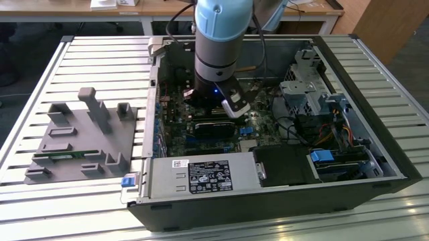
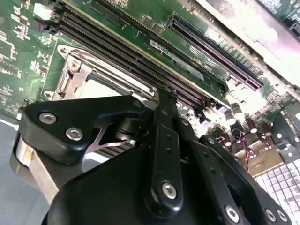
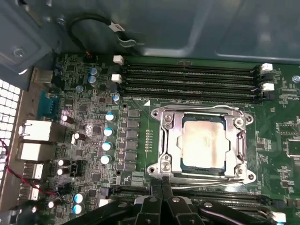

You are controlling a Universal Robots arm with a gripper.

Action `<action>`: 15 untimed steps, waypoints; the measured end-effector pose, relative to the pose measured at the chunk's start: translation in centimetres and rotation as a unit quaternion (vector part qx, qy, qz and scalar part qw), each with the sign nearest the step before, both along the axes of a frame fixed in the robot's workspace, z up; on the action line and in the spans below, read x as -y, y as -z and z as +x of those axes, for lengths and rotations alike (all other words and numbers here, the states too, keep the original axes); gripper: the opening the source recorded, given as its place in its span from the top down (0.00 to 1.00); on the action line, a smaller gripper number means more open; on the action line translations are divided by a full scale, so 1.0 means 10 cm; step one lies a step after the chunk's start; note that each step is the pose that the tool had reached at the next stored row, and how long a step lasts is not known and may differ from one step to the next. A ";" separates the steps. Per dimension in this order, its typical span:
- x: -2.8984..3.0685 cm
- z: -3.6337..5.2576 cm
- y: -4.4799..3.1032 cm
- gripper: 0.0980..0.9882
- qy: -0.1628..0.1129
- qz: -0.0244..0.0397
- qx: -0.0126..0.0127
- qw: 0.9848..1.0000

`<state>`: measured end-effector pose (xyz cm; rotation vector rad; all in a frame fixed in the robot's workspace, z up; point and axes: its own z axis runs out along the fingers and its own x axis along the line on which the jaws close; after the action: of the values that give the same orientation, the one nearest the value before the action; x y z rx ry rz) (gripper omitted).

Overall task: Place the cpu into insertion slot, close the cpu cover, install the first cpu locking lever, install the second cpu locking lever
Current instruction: 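Install the second cpu locking lever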

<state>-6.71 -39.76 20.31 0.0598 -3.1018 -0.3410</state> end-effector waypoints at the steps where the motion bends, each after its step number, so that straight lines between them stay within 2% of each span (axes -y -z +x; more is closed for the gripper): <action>1: 0.001 -0.002 0.011 0.99 0.000 0.001 0.000 1.000; 8: 0.005 -0.010 0.048 0.99 0.000 0.015 0.000 1.000; 15: 0.006 -0.011 0.081 0.99 0.000 0.023 0.000 1.000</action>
<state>-6.82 -39.82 19.50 0.0604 -3.0939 -0.4128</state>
